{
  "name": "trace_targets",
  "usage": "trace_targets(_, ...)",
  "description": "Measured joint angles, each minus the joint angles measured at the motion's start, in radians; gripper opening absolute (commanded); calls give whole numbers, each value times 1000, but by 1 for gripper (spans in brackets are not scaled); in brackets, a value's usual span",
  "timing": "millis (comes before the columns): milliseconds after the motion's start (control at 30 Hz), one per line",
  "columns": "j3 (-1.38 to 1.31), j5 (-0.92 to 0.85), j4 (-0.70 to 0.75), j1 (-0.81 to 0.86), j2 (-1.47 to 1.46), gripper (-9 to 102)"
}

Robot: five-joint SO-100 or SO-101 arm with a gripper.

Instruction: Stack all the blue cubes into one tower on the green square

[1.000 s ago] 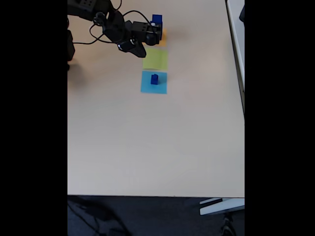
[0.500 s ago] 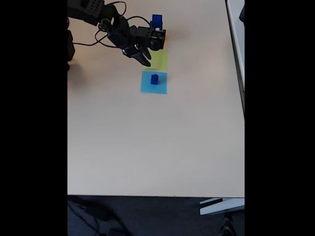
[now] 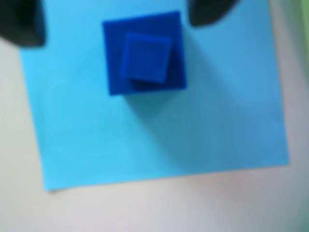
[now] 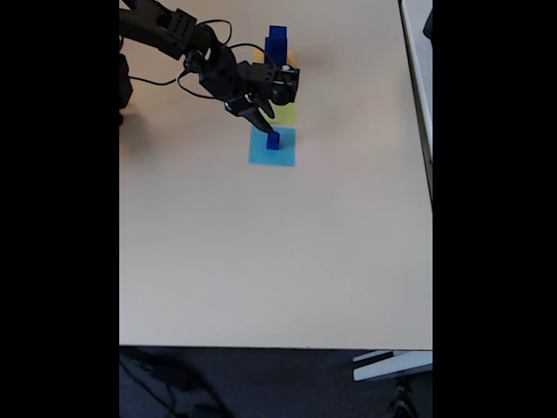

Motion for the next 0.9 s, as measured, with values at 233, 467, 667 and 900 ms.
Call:
trace_targets(233, 0, 6, -29, -3, -49, 16)
trace_targets(467, 0, 25, -35, -3, -71, 16)
trace_targets(667, -9, 25, -57, -3, -89, 16)
trace_targets(900, -15, 25, -66, -3, -98, 16)
